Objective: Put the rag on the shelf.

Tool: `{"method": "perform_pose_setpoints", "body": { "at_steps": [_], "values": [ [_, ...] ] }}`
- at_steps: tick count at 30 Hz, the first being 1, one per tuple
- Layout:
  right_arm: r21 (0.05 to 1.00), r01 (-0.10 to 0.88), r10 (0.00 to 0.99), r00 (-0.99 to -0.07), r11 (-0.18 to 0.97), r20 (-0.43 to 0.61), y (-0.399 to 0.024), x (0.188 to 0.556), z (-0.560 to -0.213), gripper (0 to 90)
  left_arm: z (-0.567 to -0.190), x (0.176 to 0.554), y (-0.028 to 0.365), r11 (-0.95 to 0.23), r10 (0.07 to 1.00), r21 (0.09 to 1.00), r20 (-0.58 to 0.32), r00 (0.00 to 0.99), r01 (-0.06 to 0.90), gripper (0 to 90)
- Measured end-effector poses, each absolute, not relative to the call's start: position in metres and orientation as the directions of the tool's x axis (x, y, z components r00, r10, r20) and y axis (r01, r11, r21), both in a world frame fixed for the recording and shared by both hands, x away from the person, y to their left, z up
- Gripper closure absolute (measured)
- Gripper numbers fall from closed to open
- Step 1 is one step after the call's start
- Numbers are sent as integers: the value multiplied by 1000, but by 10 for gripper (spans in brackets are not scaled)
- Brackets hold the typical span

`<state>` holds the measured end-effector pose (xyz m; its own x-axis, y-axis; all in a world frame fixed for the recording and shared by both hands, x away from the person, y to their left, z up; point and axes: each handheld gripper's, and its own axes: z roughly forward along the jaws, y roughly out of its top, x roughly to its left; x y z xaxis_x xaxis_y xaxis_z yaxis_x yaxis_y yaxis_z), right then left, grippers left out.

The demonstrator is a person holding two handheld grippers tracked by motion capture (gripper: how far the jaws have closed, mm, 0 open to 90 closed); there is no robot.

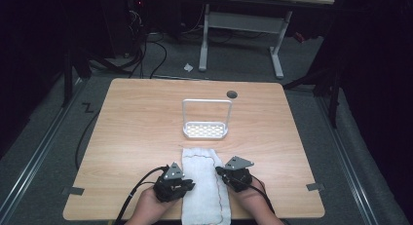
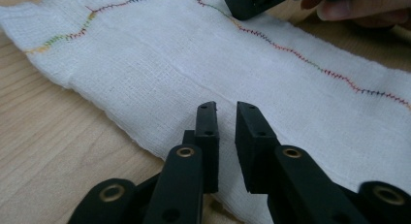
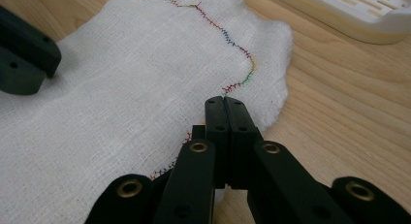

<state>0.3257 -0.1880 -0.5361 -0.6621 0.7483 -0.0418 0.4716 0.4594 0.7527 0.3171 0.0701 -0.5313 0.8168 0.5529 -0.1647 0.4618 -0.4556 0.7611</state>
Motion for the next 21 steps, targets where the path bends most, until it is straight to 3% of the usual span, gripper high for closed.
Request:
{"method": "perform_pose_setpoints", "body": {
  "at_steps": [6,8,16,21],
  "values": [
    [774,470,758,-652,425,-21,-195,328,-532,872,-523,344,91,-335,685,801,-154,712,496,639],
    [776,475,766,-643,414,-16,-198,330,-531,859,-526,364,97,-265,735,800,-194,650,539,568],
    [782,482,779,-627,395,-7,-201,331,-530,813,-537,389,83,-214,758,778,-248,603,590,483],
    [798,494,803,-595,345,21,-201,342,-528,679,-541,389,76,-225,763,775,-237,601,591,477]
  ]
}}
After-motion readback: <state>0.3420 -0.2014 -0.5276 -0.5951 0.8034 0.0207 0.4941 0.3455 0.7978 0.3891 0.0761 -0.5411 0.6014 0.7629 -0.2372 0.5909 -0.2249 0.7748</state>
